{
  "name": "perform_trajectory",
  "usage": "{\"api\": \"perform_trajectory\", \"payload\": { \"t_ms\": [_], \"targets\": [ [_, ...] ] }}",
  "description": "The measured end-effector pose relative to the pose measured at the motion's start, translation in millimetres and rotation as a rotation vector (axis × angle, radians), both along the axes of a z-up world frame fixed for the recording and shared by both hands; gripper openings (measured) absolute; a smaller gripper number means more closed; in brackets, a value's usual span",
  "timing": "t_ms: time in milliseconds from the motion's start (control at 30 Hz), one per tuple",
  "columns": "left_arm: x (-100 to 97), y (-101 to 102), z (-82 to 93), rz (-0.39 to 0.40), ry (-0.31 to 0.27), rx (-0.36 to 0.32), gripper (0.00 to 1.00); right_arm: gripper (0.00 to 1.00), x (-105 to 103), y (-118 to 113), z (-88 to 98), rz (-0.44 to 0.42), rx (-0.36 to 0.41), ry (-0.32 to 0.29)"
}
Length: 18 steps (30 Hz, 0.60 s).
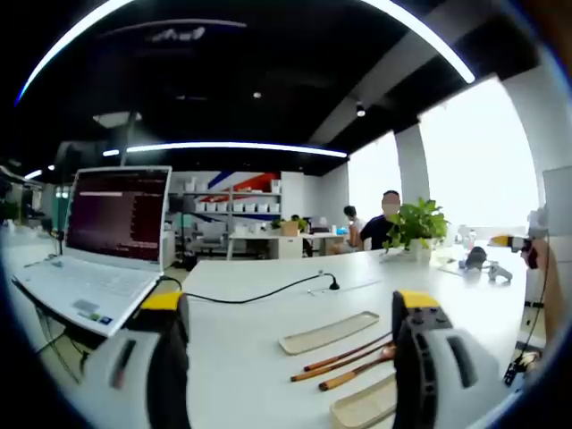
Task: Arrange the utensils inside the cutlery case until each visible utensil rests in its matching compartment.
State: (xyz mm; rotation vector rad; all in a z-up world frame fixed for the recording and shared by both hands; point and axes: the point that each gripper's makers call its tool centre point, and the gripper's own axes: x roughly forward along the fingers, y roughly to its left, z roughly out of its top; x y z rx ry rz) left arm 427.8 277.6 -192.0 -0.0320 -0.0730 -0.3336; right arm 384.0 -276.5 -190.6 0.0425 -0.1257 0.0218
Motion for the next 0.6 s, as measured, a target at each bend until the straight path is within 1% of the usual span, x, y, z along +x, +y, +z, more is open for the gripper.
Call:
{"api": "perform_trajectory", "payload": {
  "t_ms": [600],
  "targets": [
    [1.7,-1.8,-3.8,-0.003,0.016,0.009,1.00,0.99,-0.8,0.5,-0.7,0.000,0.010,0.003]
  ]
}}
